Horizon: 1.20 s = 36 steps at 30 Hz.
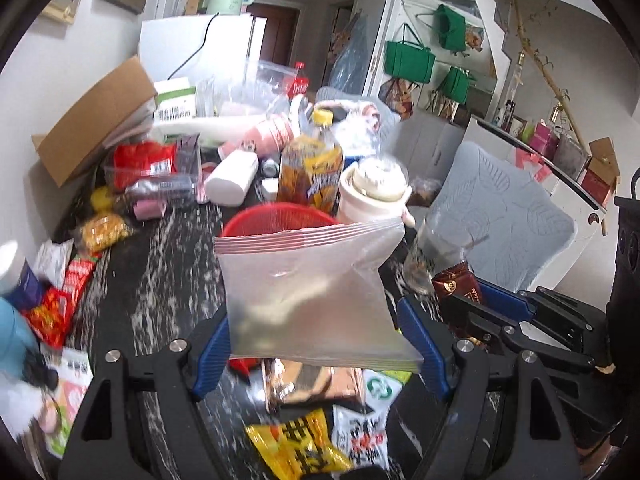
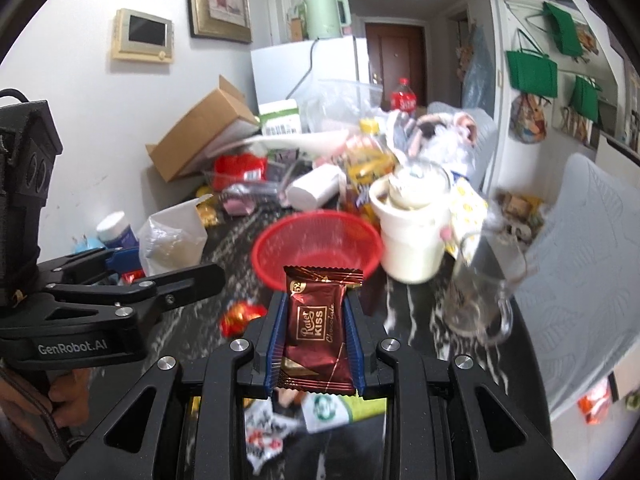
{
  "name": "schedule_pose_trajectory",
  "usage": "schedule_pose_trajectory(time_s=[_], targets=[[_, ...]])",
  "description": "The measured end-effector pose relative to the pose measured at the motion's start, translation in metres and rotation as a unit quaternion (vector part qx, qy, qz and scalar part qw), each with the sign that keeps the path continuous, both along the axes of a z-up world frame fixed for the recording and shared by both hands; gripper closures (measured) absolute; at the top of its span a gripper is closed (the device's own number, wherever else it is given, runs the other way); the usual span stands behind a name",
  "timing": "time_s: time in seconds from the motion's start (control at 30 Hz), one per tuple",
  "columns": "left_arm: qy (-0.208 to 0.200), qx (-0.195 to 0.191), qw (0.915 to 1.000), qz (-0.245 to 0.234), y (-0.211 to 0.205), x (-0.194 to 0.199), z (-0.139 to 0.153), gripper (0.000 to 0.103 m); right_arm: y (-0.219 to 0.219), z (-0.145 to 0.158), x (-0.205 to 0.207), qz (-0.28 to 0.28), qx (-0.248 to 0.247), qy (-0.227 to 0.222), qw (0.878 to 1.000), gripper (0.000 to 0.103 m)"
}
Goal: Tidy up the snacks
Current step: 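Carry the chocolate bar with the right gripper over the red basket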
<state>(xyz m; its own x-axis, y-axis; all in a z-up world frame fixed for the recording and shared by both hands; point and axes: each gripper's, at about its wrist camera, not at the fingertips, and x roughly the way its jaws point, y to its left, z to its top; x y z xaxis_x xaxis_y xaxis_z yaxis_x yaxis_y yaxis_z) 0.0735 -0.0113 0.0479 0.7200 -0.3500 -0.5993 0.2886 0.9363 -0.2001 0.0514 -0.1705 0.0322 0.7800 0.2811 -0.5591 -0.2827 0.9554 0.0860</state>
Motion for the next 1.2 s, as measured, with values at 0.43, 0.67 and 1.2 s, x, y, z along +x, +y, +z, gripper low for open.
schedule_pose_trajectory(time_s=[0.43, 0.67, 1.2], targets=[[-0.038, 0.006, 0.9991, 0.021, 0.006, 0.065, 0.02, 0.025, 0.012, 0.024, 0.07, 0.024, 0.0, -0.03, 0.999, 0.076], [-0.037, 0.016, 0.9986, 0.036, 0.007, 0.112, 0.012, 0.025, 0.013, 0.013, 0.118, 0.021, -0.008, -0.019, 1.0, 0.076], [0.02, 0.062, 0.9962, 0.058, 0.009, 0.186, -0.042, 0.025, 0.018, -0.036, 0.189, 0.005, -0.029, 0.041, 0.999, 0.076]])
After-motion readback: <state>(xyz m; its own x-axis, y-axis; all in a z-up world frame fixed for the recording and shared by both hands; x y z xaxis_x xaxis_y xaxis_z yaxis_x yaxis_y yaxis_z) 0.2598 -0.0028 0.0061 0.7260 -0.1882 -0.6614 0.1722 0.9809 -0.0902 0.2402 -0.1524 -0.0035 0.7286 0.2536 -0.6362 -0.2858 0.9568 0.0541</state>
